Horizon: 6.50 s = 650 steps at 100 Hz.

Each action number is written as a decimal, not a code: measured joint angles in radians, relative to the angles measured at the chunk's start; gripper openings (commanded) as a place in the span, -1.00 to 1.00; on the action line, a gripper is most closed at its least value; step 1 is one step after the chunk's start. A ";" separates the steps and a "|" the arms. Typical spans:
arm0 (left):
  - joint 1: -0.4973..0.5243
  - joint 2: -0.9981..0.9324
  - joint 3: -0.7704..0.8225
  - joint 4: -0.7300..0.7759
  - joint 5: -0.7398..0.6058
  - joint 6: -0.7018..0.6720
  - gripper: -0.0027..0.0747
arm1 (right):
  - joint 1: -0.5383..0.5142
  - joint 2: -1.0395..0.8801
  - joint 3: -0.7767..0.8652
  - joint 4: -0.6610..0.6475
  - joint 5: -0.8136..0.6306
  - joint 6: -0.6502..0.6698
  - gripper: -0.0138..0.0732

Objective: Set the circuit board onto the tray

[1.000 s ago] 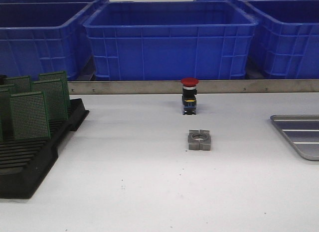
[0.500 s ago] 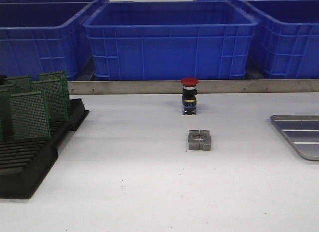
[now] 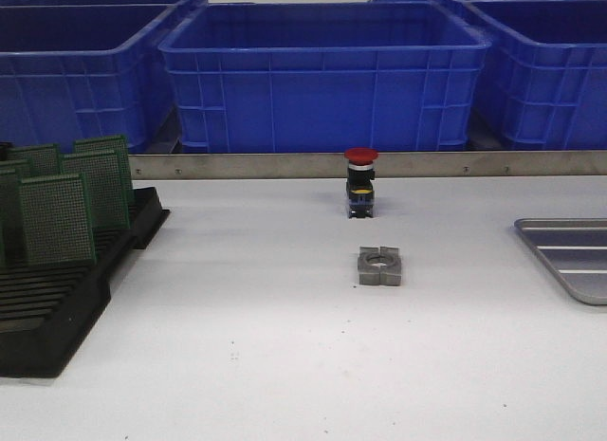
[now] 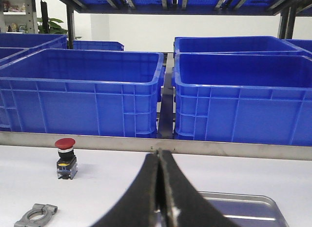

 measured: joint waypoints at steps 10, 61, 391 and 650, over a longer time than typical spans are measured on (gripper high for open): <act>0.000 0.067 -0.082 -0.010 0.014 0.082 0.34 | 0.000 0.000 0.000 0.000 0.000 0.000 -0.84; 0.000 0.518 -0.435 -0.184 0.390 0.754 0.34 | 0.000 0.000 0.000 0.000 0.000 0.000 -0.84; -0.396 0.700 -0.495 -0.438 0.384 1.106 -0.98 | 0.000 0.376 -0.772 0.095 0.960 0.002 -0.84; -0.396 0.700 -0.495 -0.465 0.388 1.092 -0.68 | 0.319 1.637 -1.090 1.284 0.973 -1.725 -0.84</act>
